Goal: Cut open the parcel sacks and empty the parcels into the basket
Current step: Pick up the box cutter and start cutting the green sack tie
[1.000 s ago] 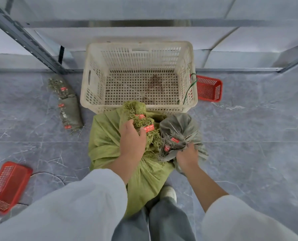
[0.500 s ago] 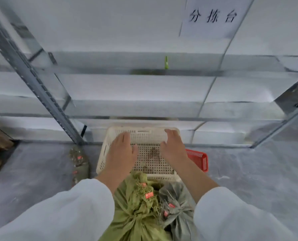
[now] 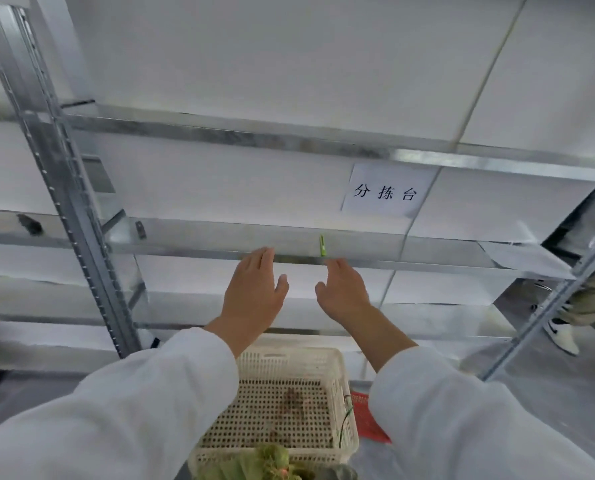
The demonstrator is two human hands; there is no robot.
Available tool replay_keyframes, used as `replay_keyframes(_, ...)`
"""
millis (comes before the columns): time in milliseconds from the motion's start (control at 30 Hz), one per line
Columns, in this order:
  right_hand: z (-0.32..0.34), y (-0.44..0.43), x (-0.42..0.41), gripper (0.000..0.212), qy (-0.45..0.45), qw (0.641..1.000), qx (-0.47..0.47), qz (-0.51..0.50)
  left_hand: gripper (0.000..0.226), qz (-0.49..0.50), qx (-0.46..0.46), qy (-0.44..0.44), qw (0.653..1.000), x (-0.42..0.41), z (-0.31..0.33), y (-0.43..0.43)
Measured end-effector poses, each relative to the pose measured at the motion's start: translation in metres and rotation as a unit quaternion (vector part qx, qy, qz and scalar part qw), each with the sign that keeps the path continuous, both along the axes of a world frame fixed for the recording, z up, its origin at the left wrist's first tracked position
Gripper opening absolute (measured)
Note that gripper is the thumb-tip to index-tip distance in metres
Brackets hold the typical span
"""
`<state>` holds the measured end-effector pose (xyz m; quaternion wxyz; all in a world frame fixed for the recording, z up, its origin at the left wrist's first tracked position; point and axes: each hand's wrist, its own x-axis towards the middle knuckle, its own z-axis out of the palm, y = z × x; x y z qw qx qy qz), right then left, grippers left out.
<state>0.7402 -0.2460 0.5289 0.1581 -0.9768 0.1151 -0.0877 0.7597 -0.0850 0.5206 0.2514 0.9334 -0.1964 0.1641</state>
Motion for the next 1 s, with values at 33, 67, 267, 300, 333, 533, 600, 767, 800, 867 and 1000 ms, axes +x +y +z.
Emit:
replay_keyframes(33, 0.003, 0.003, 0.002, 0.048, 0.006, 1.0, -0.005, 0.004, 0.055, 0.0, 0.012, -0.001, 1.0, 0.001, -0.002, 0.004)
replay_keyframes(67, 0.005, 0.004, 0.004, 0.049, 0.011, 1.0, -0.005, 0.007, 0.056, 0.0, 0.023, -0.003, 1.0, 0.004, -0.003, 0.007)
replay_keyframes(267, -0.001, -0.011, 0.012, 0.051, 0.033, 0.999, 0.015, 0.028, 0.054, 0.012, 0.023, -0.001, 1.0, 0.02, 0.004, 0.009)
replay_keyframes(300, -0.004, -0.016, 0.015, 0.051, 0.037, 0.999, 0.02, 0.026, 0.055, 0.013, 0.025, 0.0, 1.0, 0.025, 0.004, 0.007)
replay_keyframes(333, -0.007, -0.023, 0.019, 0.051, 0.042, 0.999, 0.023, 0.025, 0.055, 0.015, 0.031, -0.001, 0.999, 0.03, 0.004, 0.004)
replay_keyframes(533, -0.021, -0.072, 0.069, 0.051, 0.066, 0.997, 0.033, 0.038, 0.056, 0.042, 0.054, 0.008, 0.998, 0.069, -0.014, -0.034)
replay_keyframes(600, -0.027, -0.094, 0.096, 0.049, 0.071, 0.996, 0.023, 0.053, 0.056, 0.058, 0.058, 0.016, 0.996, 0.087, -0.025, -0.055)
replay_keyframes(767, -0.05, -0.154, 0.172, 0.044, 0.098, 0.99, 0.018, 0.099, 0.057, 0.104, 0.086, 0.057, 0.989, 0.141, -0.047, -0.112)
replay_keyframes(800, -0.055, -0.165, 0.187, 0.043, 0.104, 0.989, 0.018, 0.106, 0.057, 0.107, 0.104, 0.058, 0.987, 0.154, -0.05, -0.122)
replay_keyframes(867, -0.067, -0.186, 0.218, 0.044, 0.116, 0.986, 0.014, 0.117, 0.057, 0.118, 0.138, 0.054, 0.982, 0.181, -0.055, -0.14)
replay_keyframes(1000, -0.092, -0.207, 0.277, 0.043, 0.135, 0.979, -0.012, 0.154, 0.057, 0.16, 0.147, 0.066, 0.974, 0.225, -0.071, -0.17)
